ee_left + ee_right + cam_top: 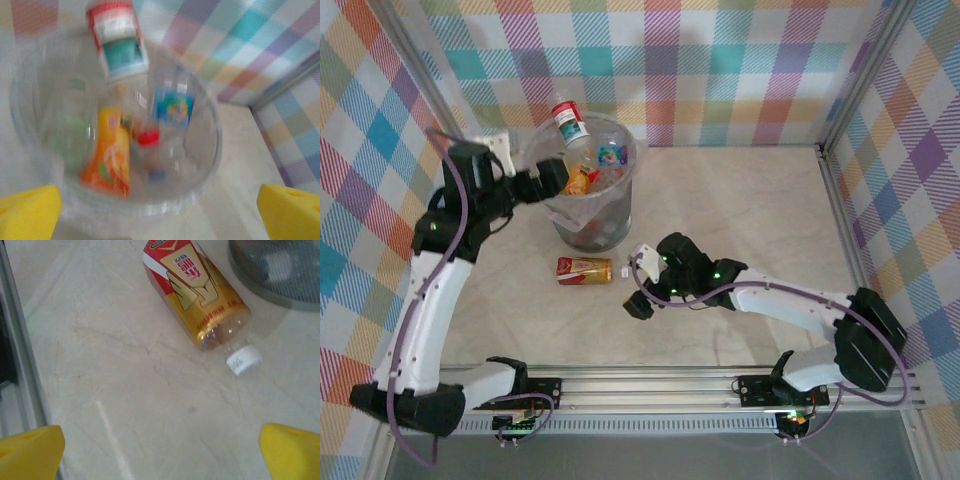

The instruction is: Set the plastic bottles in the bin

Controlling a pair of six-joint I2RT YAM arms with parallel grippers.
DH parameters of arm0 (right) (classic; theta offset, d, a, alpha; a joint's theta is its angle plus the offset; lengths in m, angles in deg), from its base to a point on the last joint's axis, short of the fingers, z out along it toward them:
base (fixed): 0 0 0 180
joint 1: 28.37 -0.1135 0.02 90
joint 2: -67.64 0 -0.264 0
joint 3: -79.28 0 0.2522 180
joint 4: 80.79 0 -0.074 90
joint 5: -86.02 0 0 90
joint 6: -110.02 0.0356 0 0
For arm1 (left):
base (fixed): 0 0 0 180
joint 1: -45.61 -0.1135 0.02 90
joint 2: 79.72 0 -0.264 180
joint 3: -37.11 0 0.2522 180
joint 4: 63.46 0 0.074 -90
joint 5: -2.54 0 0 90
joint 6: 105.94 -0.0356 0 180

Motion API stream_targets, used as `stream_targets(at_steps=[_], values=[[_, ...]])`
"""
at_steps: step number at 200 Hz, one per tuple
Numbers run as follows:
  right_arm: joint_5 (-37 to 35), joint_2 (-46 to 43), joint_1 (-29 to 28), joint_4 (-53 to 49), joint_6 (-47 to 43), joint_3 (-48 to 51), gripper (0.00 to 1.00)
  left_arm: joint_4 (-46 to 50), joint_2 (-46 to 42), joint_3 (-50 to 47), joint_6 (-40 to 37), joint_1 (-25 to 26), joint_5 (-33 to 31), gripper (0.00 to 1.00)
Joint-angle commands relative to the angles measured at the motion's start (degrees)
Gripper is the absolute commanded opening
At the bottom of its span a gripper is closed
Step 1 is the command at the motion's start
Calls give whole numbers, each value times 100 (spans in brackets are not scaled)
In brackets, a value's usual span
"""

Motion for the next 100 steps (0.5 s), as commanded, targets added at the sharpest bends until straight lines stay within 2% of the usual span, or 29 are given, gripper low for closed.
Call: stream_targets(at_steps=[1,43,100], values=[[-10,647,-34,575,-720,-266,99,592,-909,-894,671,-11,546,100],[-17,1653,-34,441,-1222,-911,98,923,-1947,-1928,1018,-4,749,100],[-311,2551,-34,414,-1486,-1562,98,689,-2777,-3225,1911,-4,1198,100]])
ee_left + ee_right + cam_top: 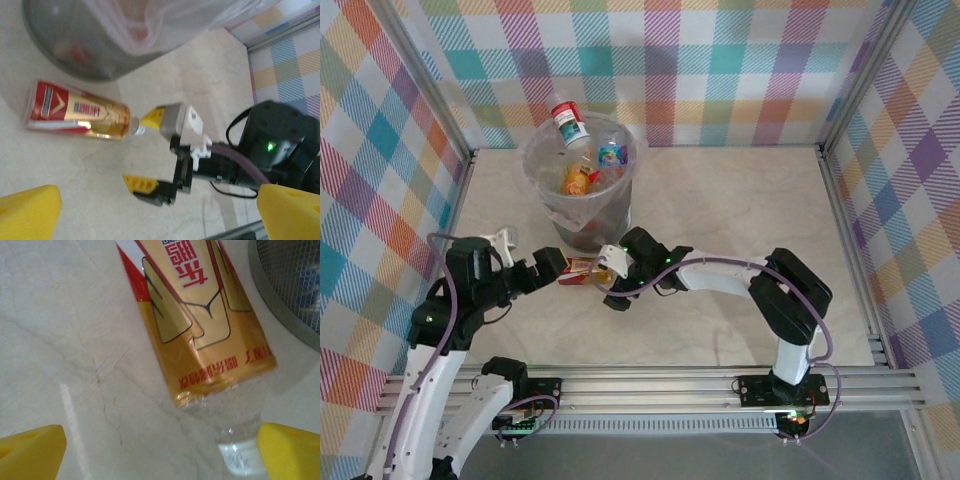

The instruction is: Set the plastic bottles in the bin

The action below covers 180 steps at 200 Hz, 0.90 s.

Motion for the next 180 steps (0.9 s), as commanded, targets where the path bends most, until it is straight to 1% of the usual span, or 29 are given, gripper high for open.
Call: stream_targets(at_steps=[1,10,49,76,95,118,147,180], values=[[-149,264,-34,76,-320,-277,98,-138,-220,-459,569,-6,277,100],[-208,366,-34,40,-368,-370,98,-159,-336,-638,728,-6,221,100],[-222,720,-34,-181,-529,-717,98,-674,-620,-1468,1558,-2,432,100],[-167,830,-34,-182,-476,-752,96,-711,-660,-1661,1640,-6,352,100],[-135,872,-34,-238,-423,-804,91,-673,-690,-1708,1609,-5,239,100],[-105,829,-60,-290,-359,-788,85,-807,-661,-1889,1663,-6,300,100],[-89,732,-69,-342,-278,-650,78,-856,-661,-2042,1683,0,192,100],[-35,664,-95,-342,-157,-516,70,-1307,-663,-2309,1918,-6,258,100]])
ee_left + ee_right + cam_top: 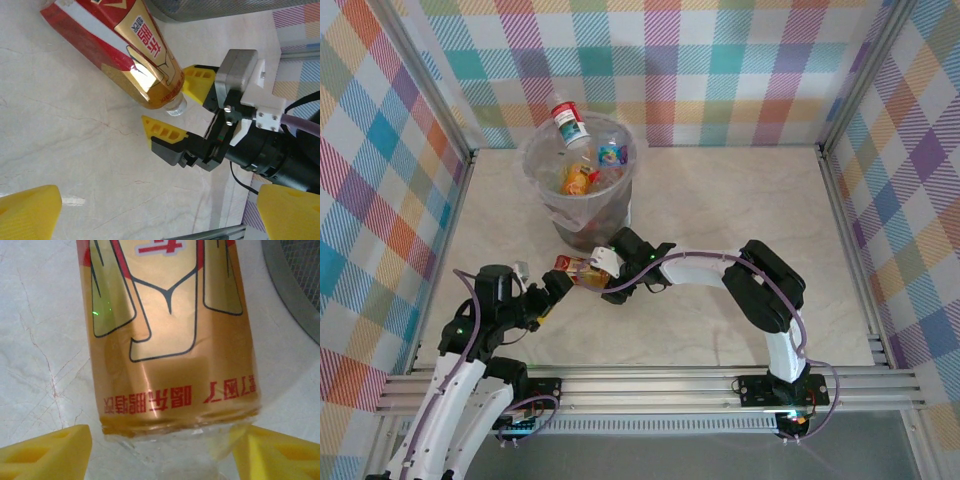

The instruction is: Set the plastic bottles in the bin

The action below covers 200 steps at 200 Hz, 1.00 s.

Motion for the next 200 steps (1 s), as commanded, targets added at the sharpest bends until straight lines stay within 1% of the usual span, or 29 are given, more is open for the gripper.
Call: stream_targets(at_steps=[1,29,53,99,131,167,188,192,200], values=[[196,-153,-66,-74,120,101,70,-470,-29,-223,243,-11,49,100],[216,-237,-80,-76,231,204,60,-782,-20,-415,414,-2,89,100],[213,-270,-102,-79,307,305,50,-949,4,-500,488,-5,77,100],[284,-543,-102,22,585,586,41,-1467,172,-738,631,3,116,100],[358,-790,-102,188,807,843,37,-1638,402,-793,584,18,126,100],[447,-1010,-102,336,1032,1092,31,-1878,455,-966,666,51,117,100],[451,-1165,-93,409,1128,1251,29,-1993,456,-1050,753,80,117,100],[451,-1201,-97,441,1336,1288,28,-2028,453,-1078,777,86,109,100],[455,-1299,-93,500,1458,1369,28,-2143,439,-1145,851,106,118,100]])
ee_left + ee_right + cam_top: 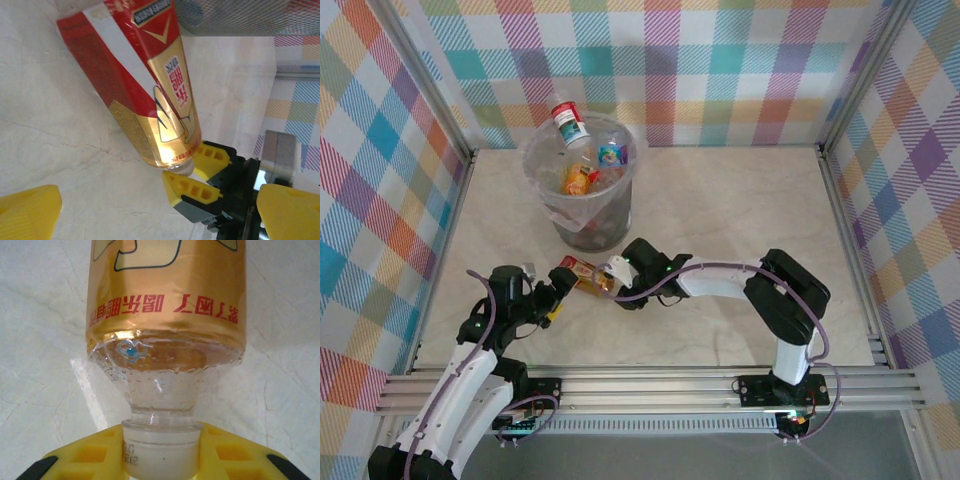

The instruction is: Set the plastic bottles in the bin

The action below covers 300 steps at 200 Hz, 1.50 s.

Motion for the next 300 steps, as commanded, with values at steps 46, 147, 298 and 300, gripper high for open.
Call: stream_targets(at_steps=[46,147,298,300], values=[[509,-902,-32,513,1071,595,28,-1151,-169,-467,544,214,-47,100],[1864,-1861,-32,439,1621,1040,29,-2447,227,-456,1035,336,-326,92],[1938,-2820,-32,948,2238,1614,74,312,-65,1451,-544,394,-669,59],[1933,-2854,-28,940,2248,1623,75,369,-53,1509,-590,394,-686,58]])
